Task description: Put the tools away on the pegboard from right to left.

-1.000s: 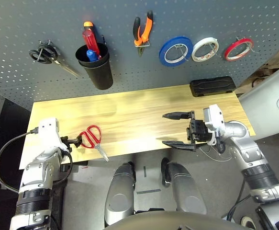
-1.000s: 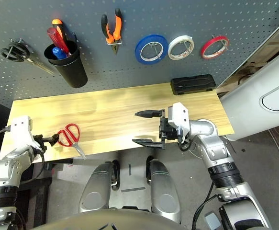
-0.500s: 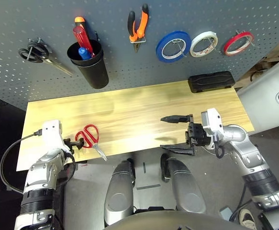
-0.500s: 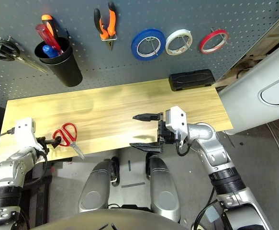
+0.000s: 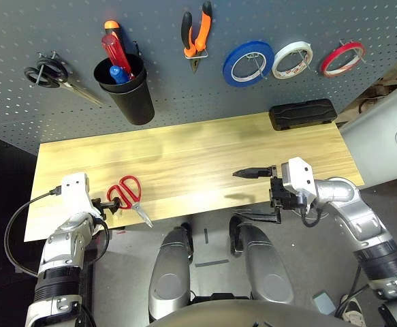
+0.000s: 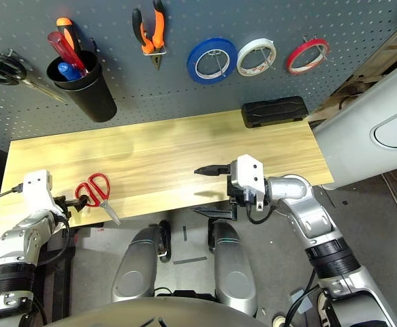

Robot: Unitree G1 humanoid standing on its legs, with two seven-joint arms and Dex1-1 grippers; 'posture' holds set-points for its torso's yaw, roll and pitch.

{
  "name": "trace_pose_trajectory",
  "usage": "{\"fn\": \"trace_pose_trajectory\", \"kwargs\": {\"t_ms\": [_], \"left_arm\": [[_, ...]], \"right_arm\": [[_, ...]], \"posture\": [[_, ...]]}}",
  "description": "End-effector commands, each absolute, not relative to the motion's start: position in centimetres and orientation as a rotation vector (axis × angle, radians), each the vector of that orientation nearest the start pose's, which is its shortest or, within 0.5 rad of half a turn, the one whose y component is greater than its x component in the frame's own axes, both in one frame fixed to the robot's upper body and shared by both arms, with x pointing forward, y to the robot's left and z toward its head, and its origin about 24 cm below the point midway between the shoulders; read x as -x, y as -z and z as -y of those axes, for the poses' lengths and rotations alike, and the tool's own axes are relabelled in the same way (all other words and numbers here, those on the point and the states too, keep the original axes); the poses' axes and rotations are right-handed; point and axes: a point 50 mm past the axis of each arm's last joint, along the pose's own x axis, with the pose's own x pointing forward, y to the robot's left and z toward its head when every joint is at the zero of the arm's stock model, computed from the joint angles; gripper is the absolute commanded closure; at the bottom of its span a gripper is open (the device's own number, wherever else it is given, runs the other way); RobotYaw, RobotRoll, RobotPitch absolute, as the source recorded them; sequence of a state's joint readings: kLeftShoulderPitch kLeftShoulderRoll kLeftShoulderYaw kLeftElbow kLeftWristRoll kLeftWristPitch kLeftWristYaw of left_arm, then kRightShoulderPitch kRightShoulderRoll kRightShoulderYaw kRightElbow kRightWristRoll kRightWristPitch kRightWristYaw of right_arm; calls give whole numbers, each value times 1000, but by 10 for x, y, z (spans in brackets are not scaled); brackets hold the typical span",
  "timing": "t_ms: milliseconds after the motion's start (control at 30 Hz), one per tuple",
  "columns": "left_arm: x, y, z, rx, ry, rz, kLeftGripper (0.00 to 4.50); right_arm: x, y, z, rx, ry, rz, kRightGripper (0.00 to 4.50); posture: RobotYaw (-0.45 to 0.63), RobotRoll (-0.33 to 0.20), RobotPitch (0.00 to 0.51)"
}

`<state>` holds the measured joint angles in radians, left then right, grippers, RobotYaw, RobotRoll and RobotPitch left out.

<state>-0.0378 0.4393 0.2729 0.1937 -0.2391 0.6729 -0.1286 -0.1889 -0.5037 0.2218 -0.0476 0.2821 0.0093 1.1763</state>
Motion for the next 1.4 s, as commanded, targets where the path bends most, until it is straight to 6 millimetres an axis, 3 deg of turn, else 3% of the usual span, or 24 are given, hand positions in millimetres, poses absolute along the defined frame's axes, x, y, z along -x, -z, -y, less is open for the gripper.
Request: {"fn": "trace_pose_trajectory", "kwargs": {"t_ms": [33,233,533,967,1400], "left_arm": [[-213,11,-301,9,-243,-772,2186],[-217,3,-303,8,-229,-721,4484],[-219,-40,-307,3,-236,-586,4484],[-230,-125,-315,-89,-204,-253,4484],[-214,-167,-318,-51,-52,-149,4484]], "right_arm": [[-240,-84,138,312,-1428,-30,0],[-243,-85,138,317,-1429,-15,0],[-254,-88,139,320,-1412,20,0],[-267,-108,159,209,-1458,126,0],[-269,-147,197,159,-1454,179,0]], "posture": [[-10,0,339],[1,0,315],[39,0,277],[120,0,138],[128,0,77]]}}
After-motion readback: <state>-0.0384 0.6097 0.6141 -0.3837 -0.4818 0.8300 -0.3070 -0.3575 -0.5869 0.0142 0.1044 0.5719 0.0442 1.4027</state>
